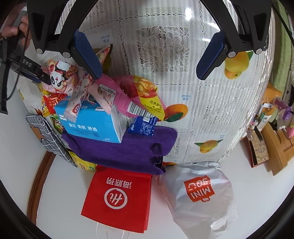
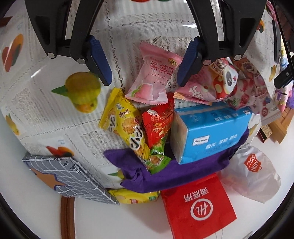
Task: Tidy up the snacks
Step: 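Grasp the white candy stick with the left tool while the right tool grasps the pink candy packet, then carry both candies onto the purple towel and open both tools to release them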
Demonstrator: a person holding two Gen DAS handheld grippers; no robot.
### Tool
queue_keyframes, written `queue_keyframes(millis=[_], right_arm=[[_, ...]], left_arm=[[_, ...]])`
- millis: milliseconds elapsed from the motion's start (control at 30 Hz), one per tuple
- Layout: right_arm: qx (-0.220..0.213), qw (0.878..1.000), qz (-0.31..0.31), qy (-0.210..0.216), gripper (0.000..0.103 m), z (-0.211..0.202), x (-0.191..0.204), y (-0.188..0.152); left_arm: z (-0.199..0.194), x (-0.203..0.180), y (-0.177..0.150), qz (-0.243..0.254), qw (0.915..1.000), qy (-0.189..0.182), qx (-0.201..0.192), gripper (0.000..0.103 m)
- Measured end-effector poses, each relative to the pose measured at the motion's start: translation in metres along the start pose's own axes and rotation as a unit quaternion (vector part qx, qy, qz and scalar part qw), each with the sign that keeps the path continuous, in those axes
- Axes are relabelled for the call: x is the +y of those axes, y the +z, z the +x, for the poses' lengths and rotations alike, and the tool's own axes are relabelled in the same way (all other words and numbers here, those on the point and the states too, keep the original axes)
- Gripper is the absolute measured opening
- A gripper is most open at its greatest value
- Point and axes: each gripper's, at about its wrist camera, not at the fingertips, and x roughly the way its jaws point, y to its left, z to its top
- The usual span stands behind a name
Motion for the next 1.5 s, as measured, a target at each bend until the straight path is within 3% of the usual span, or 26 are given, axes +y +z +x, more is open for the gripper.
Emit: queue_keyframes(millis=[200, 333, 533, 867, 933, 1000, 1033, 1367, 1500], right_arm=[[-0.005, 1.0, -0.017, -0.013, 0.061, 0.011, 0.006, -0.002], [-0.012, 0.998, -0.044, -0.041, 0.039, 0.012, 0.011, -0.004], [-0.018, 0.999, -0.036, -0.035, 0.038, 0.005, 0.0, -0.007], [-0.044, 0.997, -0.037, -0.049, 0.038, -0.014, -0.018, -0.01], [-0.046, 0.997, -0.035, -0.044, 0.038, -0.017, -0.022, -0.011], [-0.048, 0.997, -0.038, -0.044, 0.038, -0.019, -0.024, -0.012], [-0.05, 0.997, -0.04, -0.046, 0.038, -0.021, -0.025, -0.013], [-0.08, 0.995, -0.039, -0.041, 0.038, -0.054, -0.028, -0.01], [-0.099, 0.993, -0.044, -0.038, 0.037, -0.079, -0.024, -0.006]], left_arm=[[-0.002, 0.0, -0.002, -0.002, 0.9993, -0.035, -0.009, 0.103], [-0.003, -0.012, -0.006, 0.018, 0.9983, -0.054, -0.01, 0.103], [0.0, -0.033, -0.012, 0.05, 0.9968, -0.063, 0.001, 0.099], [0.022, -0.07, -0.016, 0.084, 0.9941, -0.059, 0.036, 0.075], [0.03, -0.074, -0.016, 0.083, 0.9941, -0.051, 0.047, 0.061], [0.035, -0.075, -0.016, 0.075, 0.9938, -0.055, 0.06, 0.032], [0.036, -0.075, -0.016, 0.071, 0.9935, -0.059, 0.066, 0.026], [-0.002, -0.074, -0.009, 0.073, 0.993, -0.078, 0.051, 0.023], [-0.024, -0.072, -0.001, 0.064, 0.992, -0.101, 0.04, 0.023]])
